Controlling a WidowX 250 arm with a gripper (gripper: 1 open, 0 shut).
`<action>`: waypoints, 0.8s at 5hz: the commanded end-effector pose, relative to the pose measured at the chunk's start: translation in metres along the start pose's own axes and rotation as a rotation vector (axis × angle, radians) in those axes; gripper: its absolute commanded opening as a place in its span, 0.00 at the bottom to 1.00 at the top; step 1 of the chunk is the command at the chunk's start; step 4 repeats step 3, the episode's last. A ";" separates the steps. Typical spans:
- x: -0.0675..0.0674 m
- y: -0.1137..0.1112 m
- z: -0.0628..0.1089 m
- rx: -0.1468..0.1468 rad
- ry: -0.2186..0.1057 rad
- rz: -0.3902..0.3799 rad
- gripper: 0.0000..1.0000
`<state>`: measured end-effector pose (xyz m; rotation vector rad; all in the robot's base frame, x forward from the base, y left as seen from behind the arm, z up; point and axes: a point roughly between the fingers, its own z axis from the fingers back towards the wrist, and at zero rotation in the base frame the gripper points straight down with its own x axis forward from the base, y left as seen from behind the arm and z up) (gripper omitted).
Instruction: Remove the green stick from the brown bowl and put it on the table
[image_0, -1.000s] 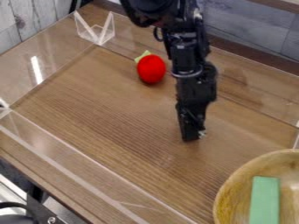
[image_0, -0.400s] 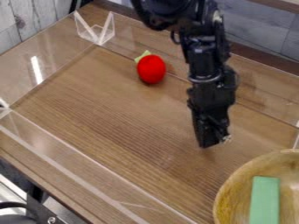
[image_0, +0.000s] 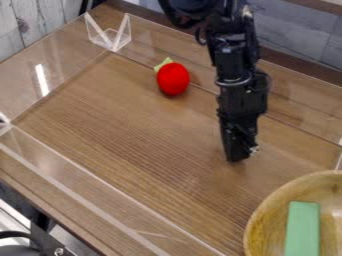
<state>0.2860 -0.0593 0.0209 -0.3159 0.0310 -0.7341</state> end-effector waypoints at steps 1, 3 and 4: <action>0.010 -0.001 0.010 0.024 -0.051 0.007 0.00; 0.012 -0.002 0.005 0.005 -0.045 0.084 0.00; 0.012 -0.002 0.005 0.005 -0.045 0.084 0.00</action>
